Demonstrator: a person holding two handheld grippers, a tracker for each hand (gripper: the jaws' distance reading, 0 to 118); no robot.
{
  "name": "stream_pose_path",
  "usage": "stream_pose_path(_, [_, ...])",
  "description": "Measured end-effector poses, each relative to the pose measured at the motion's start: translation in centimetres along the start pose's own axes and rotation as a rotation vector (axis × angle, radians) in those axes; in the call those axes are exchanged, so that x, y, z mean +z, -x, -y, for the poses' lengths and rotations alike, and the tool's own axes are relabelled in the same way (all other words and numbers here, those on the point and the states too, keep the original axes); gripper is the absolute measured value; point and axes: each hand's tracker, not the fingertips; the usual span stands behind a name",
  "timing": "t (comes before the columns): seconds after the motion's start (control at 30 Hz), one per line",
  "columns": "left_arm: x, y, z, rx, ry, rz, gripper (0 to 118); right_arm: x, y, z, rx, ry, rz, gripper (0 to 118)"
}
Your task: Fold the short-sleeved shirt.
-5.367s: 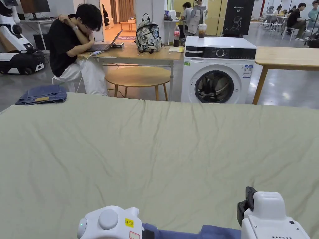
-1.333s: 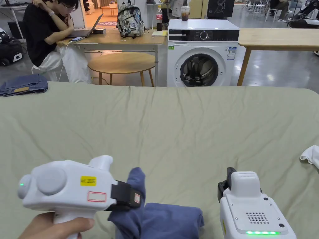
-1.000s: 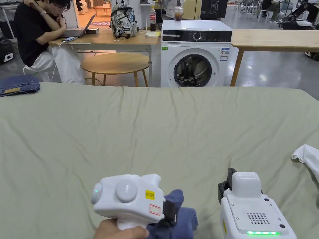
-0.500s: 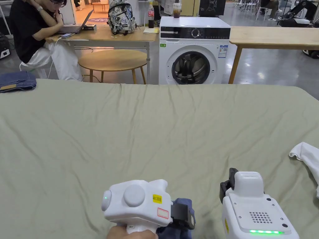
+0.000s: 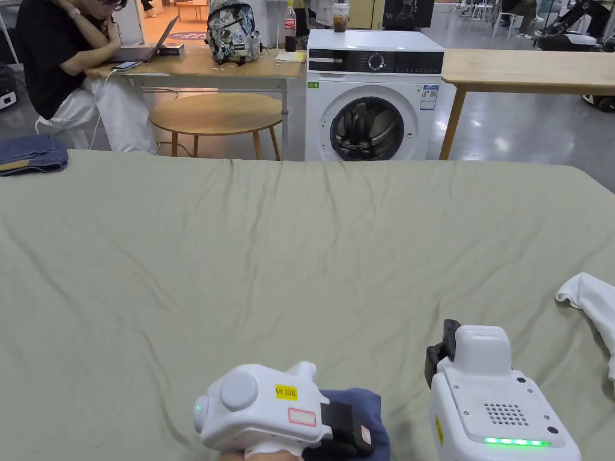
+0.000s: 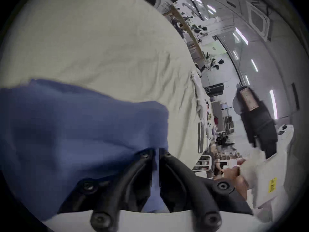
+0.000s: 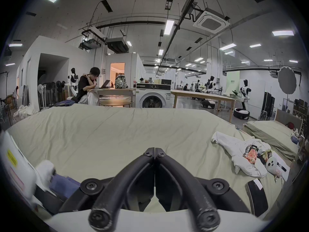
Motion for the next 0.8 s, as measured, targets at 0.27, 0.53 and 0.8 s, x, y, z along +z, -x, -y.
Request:
stream_pose_path(0.27, [-1.9,1.3,1.4,-0.071,-0.007,-0.050,0,0.0,-0.2,0.2,0.004,0.009,0.002,0])
stream_pose_path(0.53, [6.1,-1.9,0.9,-0.284,-0.237,-0.102,0,-0.6,0.4,-0.8,0.017,-0.011,-0.006,0])
stream_pose_path(0.8, [14.4,-3.8,3.3,-0.618,-0.818,-0.600,0,-1.4,1.6,-1.8,-0.009,-0.041,-0.018,0])
